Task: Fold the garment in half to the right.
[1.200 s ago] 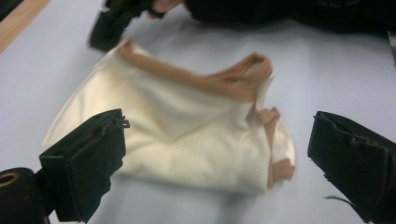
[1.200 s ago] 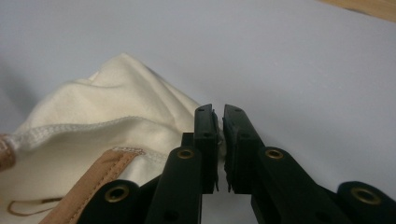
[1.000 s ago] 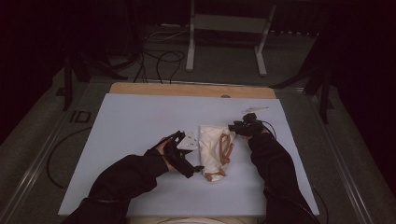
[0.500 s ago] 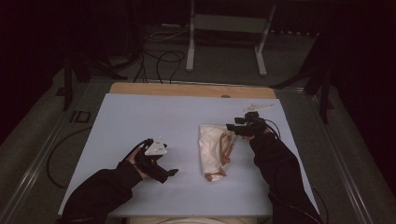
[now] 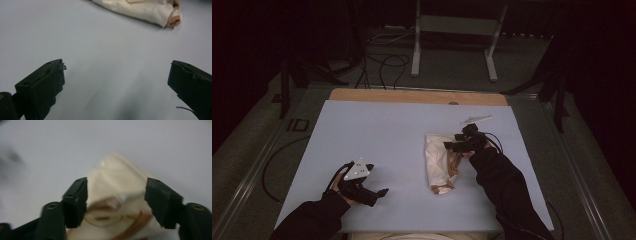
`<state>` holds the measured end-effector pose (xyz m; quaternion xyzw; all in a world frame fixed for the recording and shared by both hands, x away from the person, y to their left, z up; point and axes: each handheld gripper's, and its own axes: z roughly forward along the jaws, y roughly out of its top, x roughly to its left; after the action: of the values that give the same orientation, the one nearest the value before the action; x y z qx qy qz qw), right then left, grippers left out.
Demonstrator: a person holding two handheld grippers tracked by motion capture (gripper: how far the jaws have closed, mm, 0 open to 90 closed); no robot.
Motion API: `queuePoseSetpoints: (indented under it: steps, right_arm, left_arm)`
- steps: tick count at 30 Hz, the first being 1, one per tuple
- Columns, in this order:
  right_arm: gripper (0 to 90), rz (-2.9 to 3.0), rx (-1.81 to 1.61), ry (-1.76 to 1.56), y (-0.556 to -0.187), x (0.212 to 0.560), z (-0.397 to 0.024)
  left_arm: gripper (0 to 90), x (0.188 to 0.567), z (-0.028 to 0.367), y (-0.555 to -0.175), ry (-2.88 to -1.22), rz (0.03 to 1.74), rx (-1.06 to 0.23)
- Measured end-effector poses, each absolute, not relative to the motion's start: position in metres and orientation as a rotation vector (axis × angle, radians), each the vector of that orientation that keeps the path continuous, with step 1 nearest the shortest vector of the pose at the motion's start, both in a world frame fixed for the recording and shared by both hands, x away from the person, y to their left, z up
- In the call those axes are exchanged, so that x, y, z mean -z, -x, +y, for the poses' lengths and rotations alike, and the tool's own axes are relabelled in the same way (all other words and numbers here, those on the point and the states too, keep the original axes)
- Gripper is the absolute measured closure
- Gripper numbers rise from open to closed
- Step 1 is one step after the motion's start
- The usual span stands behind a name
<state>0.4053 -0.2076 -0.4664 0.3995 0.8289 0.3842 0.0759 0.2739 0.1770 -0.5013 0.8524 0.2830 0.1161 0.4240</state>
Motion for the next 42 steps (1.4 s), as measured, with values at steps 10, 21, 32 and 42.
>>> queuePoseSetpoints:
  steps: [10,21,32,42]
  right_arm:
    - [88.2,2.464,-0.962,-1.185,-0.386,0.479,-0.227]
    - [88.2,2.401,-0.925,-1.229,-0.374,0.488,-0.25]
    - [87.4,2.439,-0.862,-1.26,-0.364,0.51,-0.254]
    - [67.3,2.435,-0.921,-1.249,-0.368,0.502,-0.258]
  left_arm:
    - [1.4,0.5,0.18,-0.272,-2.103,0.709,-0.315]
    - [0.5,0.497,0.191,-0.27,-2.019,0.717,-0.391]
    - [0.4,0.504,0.198,-0.27,-2.019,0.745,-0.379]
    - [0.4,0.503,0.205,-0.268,-1.993,0.74,-0.392]
